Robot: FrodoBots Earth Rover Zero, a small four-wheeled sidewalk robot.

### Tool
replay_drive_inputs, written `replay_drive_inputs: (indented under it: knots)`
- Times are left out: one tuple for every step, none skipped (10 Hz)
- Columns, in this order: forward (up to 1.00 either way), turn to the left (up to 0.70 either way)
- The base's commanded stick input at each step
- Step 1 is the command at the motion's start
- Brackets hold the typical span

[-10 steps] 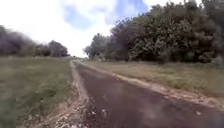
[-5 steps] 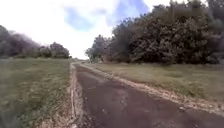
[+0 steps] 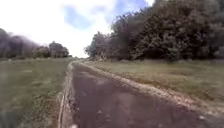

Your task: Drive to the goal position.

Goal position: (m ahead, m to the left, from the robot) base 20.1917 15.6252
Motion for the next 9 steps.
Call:
replay_drive_inputs:
  knots:
    - [0.85, 0.00]
    - [0.85, 0.00]
    - [0.85, 0.28]
    - [0.85, 0.33]
    - [0.85, 0.34]
    - [0.85, 0.34]
    - [0.85, 0.34]
    - [0.85, 0.34]
    - [0.85, 0.34]
